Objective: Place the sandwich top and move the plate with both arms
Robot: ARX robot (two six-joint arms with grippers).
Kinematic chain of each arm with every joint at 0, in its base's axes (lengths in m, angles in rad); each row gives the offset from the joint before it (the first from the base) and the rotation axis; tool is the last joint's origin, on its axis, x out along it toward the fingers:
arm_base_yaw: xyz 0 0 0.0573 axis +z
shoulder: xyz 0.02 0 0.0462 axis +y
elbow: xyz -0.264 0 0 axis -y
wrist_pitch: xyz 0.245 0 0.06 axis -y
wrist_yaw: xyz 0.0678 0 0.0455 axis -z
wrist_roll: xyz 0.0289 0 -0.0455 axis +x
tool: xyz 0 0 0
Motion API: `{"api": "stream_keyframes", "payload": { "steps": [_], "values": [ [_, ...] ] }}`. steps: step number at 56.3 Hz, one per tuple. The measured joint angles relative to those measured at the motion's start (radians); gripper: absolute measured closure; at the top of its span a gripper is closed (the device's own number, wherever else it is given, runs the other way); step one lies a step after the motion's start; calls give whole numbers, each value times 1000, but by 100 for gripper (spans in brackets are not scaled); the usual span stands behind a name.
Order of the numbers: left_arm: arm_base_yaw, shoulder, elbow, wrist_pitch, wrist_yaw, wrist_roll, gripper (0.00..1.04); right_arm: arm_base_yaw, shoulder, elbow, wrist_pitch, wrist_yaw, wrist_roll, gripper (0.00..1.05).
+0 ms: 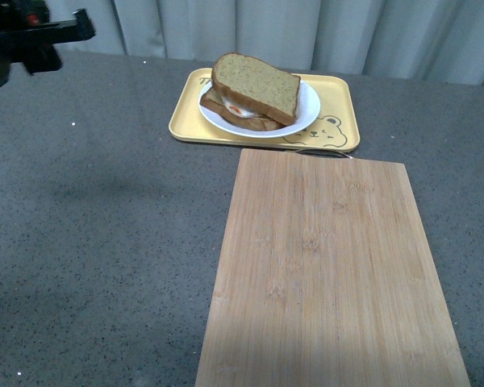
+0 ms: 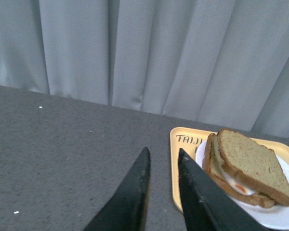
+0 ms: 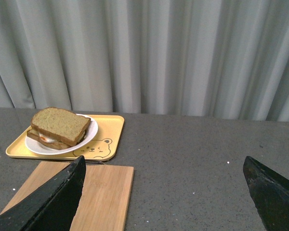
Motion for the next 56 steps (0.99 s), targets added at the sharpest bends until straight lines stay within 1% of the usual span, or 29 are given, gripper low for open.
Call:
{"api": "stream_keyframes", "payload": {
  "steps": [2,5,18,24,33,34,36,38,40,42,45,56],
  "values": [
    [10,-35,-47,3,9,23,94,0,0,0,0,0,0,9],
    [22,-73,-102,4,19,32,101,0,0,0,0,0,0,9],
    [57,-274,-290,-8,63,59,101,0,0,0,0,0,0,9],
    [80,-387,-372,-47,78,62,101,0,0,0,0,0,0,9],
    [97,-513,-440,-106,95,65,101,0,0,0,0,0,0,9],
    [100,-531,-448,-116,100,66,101,0,0,0,0,0,0,9],
    [125,-568,-464,-138,146,67,101,0,0,0,0,0,0,9],
    [139,-596,-476,-155,156,69,101,0,0,0,0,0,0,9],
    [150,-628,-484,-178,159,69,101,0,0,0,0,1,0,9],
    [159,-687,-486,-250,157,69,101,0,0,0,0,1,0,9],
    [164,-761,-493,-315,158,69,101,0,0,0,0,0,0,9],
    [164,-937,-534,-433,160,69,101,0,0,0,0,0,0,9]
  ]
}}
